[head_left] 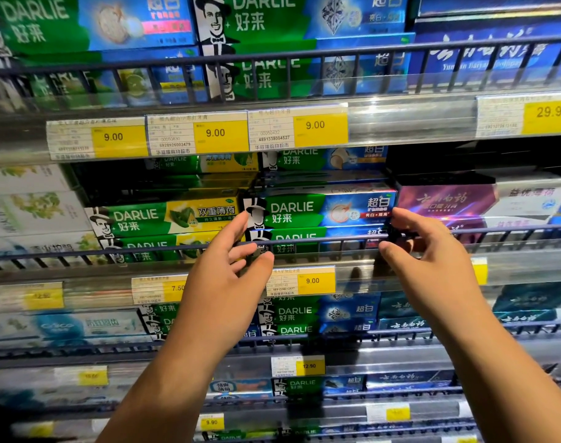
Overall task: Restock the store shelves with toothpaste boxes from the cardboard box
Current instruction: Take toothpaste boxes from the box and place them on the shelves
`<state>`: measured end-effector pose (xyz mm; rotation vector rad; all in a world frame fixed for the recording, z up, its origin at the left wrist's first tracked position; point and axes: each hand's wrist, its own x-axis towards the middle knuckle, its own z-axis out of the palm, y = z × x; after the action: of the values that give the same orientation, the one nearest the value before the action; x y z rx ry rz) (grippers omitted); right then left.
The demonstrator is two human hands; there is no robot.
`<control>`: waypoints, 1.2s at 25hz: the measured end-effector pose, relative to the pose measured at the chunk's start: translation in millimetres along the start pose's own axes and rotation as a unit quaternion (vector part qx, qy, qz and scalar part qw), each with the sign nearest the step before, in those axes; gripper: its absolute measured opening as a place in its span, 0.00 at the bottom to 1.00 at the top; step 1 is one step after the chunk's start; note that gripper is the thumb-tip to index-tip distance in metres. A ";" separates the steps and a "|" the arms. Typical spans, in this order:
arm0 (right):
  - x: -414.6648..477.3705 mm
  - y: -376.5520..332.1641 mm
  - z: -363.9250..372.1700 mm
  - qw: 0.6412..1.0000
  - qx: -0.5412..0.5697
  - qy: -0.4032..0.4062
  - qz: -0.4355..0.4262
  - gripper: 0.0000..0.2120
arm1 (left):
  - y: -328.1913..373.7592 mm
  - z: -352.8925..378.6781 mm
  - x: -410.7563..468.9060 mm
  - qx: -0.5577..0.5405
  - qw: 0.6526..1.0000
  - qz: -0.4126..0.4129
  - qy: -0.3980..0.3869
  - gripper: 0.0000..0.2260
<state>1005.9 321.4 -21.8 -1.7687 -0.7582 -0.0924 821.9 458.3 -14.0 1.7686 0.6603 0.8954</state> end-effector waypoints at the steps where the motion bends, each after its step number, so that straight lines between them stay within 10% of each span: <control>1: 0.1 0.2 0.4 1.000 0.002 0.002 0.002 0.23 | -0.6 -0.3 0.0 -0.001 1.000 0.001 -0.002 0.26; 30: -6.0 -7.3 5.3 0.998 0.044 0.014 0.038 0.24 | -3.0 -3.5 5.5 -0.080 0.997 0.011 -0.002 0.22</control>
<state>995.7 324.5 -20.1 -1.7075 -0.6639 -0.0317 822.2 465.5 -14.6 1.6371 0.5521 0.9348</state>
